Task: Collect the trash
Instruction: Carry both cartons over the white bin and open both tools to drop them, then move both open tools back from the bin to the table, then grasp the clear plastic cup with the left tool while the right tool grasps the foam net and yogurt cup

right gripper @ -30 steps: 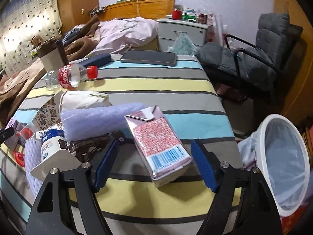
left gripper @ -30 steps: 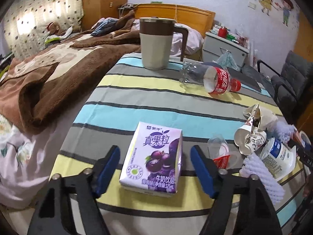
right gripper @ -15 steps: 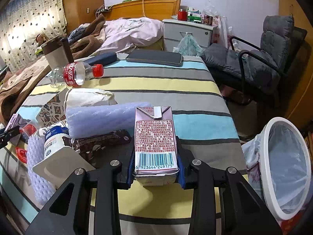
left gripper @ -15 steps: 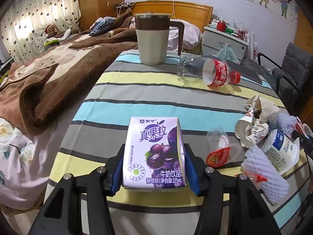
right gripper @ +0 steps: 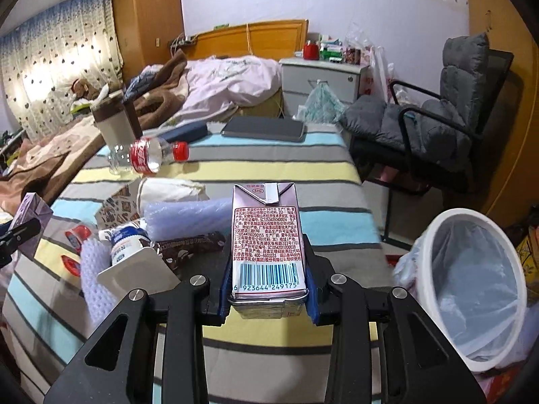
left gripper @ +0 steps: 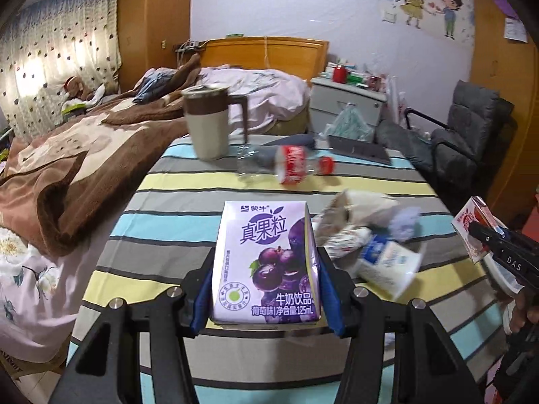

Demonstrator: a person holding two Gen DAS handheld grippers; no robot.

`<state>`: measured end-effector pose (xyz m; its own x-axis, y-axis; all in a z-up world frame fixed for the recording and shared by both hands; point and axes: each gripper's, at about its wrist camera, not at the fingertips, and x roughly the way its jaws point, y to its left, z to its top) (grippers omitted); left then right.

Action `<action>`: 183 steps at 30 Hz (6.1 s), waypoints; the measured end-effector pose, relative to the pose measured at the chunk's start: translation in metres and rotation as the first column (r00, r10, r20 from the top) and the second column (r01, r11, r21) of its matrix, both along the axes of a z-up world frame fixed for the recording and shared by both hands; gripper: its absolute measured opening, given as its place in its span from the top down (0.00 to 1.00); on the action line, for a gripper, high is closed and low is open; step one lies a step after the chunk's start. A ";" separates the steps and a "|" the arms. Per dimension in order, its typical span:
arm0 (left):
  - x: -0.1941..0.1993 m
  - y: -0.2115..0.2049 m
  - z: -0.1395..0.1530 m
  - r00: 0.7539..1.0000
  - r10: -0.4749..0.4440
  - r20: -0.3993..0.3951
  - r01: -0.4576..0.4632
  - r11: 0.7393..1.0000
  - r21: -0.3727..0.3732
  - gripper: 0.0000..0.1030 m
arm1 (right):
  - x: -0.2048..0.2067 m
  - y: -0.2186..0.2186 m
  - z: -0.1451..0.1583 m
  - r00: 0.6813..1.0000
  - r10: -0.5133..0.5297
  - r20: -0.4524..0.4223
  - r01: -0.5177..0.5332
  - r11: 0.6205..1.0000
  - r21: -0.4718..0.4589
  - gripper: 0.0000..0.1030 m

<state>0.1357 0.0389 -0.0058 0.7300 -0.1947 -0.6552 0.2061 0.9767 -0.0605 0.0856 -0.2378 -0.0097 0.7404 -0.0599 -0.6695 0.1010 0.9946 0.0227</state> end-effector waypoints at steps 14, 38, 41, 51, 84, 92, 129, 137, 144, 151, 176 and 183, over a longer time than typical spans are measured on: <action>-0.035 -0.111 0.029 0.973 -0.223 0.067 0.226 0.973 -0.045 0.45 | -0.047 -0.051 0.024 0.992 -0.094 0.090 0.096 0.995 -0.014 0.65; -0.049 -0.341 0.018 0.793 -0.609 -0.030 0.602 0.790 -0.117 0.45 | -0.087 -0.181 -0.008 0.939 -0.343 -0.031 0.341 0.938 -0.057 0.65; -0.050 -0.361 0.014 0.774 -0.632 -0.044 0.625 0.773 -0.111 0.45 | -0.089 -0.192 -0.014 0.933 -0.357 -0.048 0.355 0.934 -0.050 0.65; -0.037 -0.400 -0.004 0.755 -0.648 -0.103 0.634 0.761 -0.136 0.45 | -0.082 -0.216 -0.027 0.915 -0.386 -0.116 0.381 0.922 -0.067 0.65; -0.044 -0.278 0.030 0.889 -0.457 0.001 0.456 0.886 -0.080 0.31 | -0.092 -0.159 0.009 0.931 -0.362 0.038 0.363 0.931 -0.033 0.37; -0.050 -0.222 0.037 0.928 -0.370 0.035 0.372 0.925 -0.074 0.31 | -0.086 -0.121 0.016 0.954 -0.290 0.079 0.293 0.956 -0.027 0.37; -0.040 0.006 -0.036 0.998 -0.017 -0.067 0.012 0.997 -0.075 0.28 | -0.027 0.052 -0.022 0.980 0.199 0.005 -0.199 0.980 -0.003 0.37; -0.014 0.002 -0.062 0.986 -0.074 -0.151 0.068 0.996 -0.049 0.28 | -0.020 0.060 -0.023 0.978 0.207 -0.013 -0.207 0.978 -0.013 0.37; -0.001 -0.006 -0.064 0.979 -0.123 -0.160 0.117 0.992 -0.047 0.29 | -0.015 0.069 -0.026 0.977 0.211 -0.021 -0.211 0.977 -0.019 0.37; 0.004 -0.005 -0.067 0.975 -0.144 -0.171 0.135 0.989 -0.066 0.67 | -0.012 0.077 -0.025 0.975 0.223 -0.017 -0.223 0.974 -0.026 0.37; -0.005 0.053 -0.069 0.984 -0.026 -0.179 0.010 0.996 -0.094 0.67 | 0.016 0.141 -0.038 0.904 0.416 -0.095 -0.420 0.907 -0.025 0.43; -0.004 0.052 -0.071 0.981 -0.036 -0.190 0.018 0.995 -0.094 0.61 | 0.020 0.143 -0.044 0.896 0.422 -0.136 -0.428 0.904 -0.018 0.48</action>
<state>0.1317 0.0906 -0.0765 0.5869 -0.2783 -0.7604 0.2081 0.9594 -0.1905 0.1057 -0.0944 -0.0540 0.6120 0.2087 -0.7628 -0.3324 0.9431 -0.0087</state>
